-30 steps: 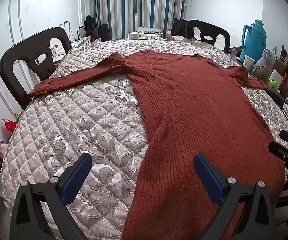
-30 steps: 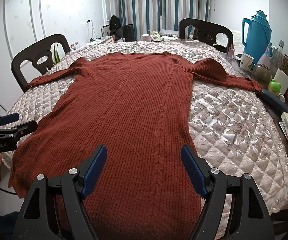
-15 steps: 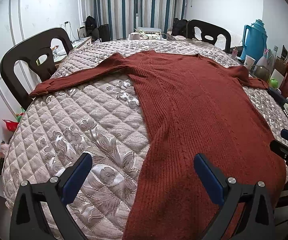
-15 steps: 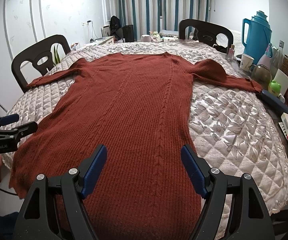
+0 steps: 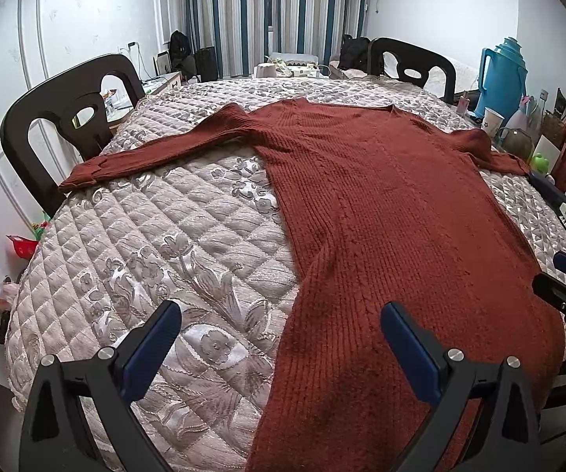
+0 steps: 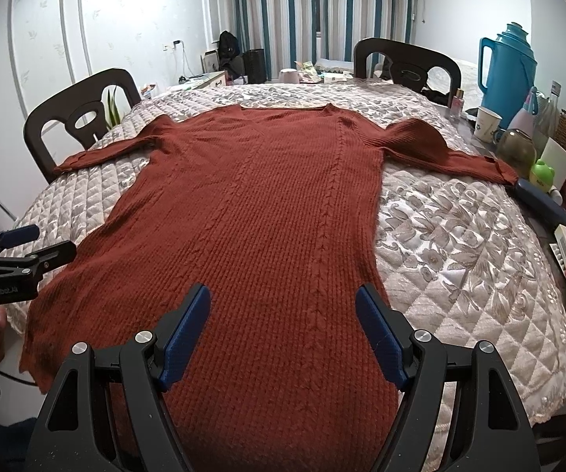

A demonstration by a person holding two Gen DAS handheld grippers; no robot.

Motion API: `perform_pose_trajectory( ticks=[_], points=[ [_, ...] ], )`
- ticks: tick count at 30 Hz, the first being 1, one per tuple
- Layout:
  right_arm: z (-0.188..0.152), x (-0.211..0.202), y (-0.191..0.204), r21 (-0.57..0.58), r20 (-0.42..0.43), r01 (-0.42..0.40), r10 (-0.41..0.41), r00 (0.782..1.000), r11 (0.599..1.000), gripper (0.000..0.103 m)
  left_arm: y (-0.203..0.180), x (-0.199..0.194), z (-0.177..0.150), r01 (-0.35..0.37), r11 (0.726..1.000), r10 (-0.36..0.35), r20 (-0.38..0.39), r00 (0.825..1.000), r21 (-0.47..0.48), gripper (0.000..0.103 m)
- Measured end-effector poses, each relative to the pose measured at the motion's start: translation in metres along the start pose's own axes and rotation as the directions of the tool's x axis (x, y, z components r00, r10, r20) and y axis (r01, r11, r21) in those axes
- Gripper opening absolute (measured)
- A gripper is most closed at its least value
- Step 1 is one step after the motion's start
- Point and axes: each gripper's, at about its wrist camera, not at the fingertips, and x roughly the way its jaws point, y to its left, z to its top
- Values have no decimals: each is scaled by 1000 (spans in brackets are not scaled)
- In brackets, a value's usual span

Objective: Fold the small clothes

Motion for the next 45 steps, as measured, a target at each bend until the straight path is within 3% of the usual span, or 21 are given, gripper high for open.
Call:
perform_pose_trajectory(
  ticks=[19, 23, 28, 32, 37, 45],
  points=[
    [10, 7, 5, 10, 26, -45, 45, 999, 999, 76, 7, 10, 8, -5, 1000, 5, -15, 1000, 0, 103],
    [14, 11, 5, 13, 28, -47, 46, 999, 999, 76, 13, 15, 12, 22, 1000, -22, -19, 1000, -16, 103],
    [19, 17, 11, -10, 18, -64, 64, 998, 998, 76, 26, 21, 19, 50, 997, -51, -8, 999, -60, 103],
    [27, 26, 16, -18, 9, -75, 75, 997, 997, 76, 49, 30, 26, 108, 981, -109, 5, 994, -164, 103],
    [38, 35, 20, -15, 13, -100, 101, 995, 995, 76, 78, 39, 34, 66, 966, -59, 35, 998, -249, 103],
    [57, 48, 27, -3, 13, -141, 141, 990, 990, 76, 135, 54, 54, 69, 939, -52, 58, 997, -338, 103]
  ],
)
